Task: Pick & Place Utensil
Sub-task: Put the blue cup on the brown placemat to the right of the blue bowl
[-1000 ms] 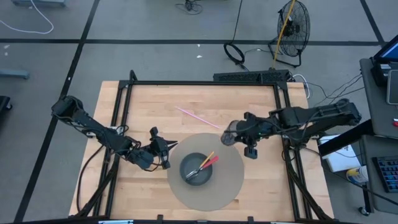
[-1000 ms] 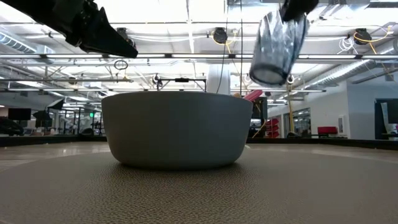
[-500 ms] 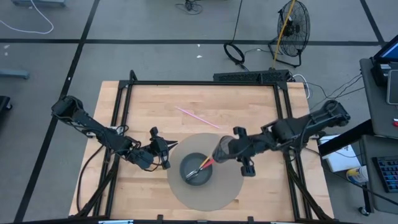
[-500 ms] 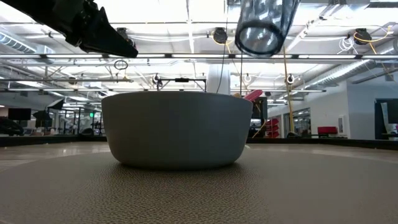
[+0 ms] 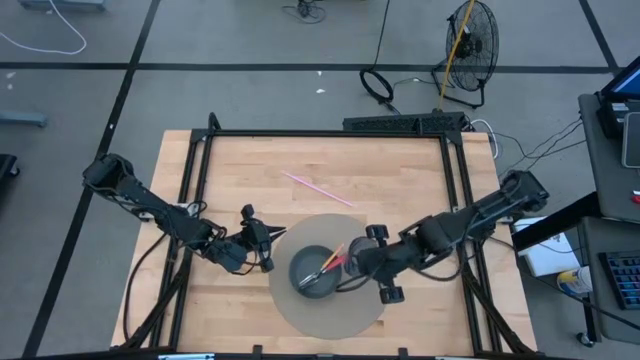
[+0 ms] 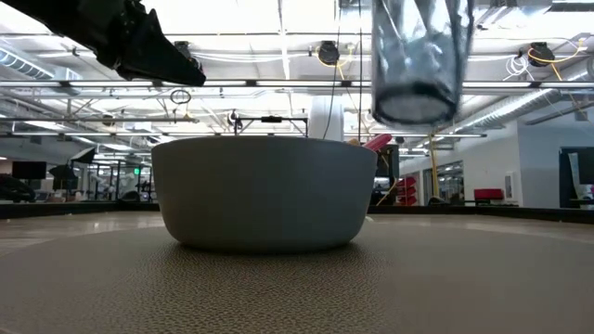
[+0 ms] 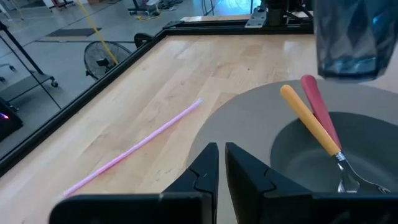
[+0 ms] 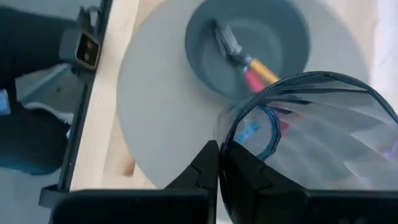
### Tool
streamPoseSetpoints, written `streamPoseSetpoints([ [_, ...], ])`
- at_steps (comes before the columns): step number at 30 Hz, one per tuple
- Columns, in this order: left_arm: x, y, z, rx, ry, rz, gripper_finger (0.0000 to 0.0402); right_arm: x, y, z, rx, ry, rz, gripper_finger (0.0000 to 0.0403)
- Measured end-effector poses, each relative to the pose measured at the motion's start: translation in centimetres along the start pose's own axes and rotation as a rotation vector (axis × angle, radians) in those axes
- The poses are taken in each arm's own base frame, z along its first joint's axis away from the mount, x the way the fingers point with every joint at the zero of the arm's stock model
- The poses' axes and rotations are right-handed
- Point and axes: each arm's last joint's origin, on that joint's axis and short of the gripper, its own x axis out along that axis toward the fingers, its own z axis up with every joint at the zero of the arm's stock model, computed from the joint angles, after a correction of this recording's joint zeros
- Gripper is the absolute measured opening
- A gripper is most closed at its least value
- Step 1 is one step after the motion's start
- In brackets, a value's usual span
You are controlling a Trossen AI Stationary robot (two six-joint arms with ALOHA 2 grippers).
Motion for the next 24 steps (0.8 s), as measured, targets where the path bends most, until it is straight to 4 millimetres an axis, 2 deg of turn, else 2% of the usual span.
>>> streamPoseSetpoints([
  [9, 0.0, 0.0, 0.0, -0.005, 0.008, -0.017, 0.0035, 2.9, 0.1, -0.6, 0.016, 0.091, -0.027, 0.0008],
  [16, 0.0, 0.0, -0.1, -0.010, 0.010, -0.016, 0.0035, 5.2, 0.0, -2.2, 0.029, 0.113, 0.024, 0.0008],
  [24, 0.0, 0.0, -0.1, -0.021, 0.010, -0.016, 0.0035, 6.3, -0.4, -2.9, 0.042, 0.120, 0.039, 0.0008],
])
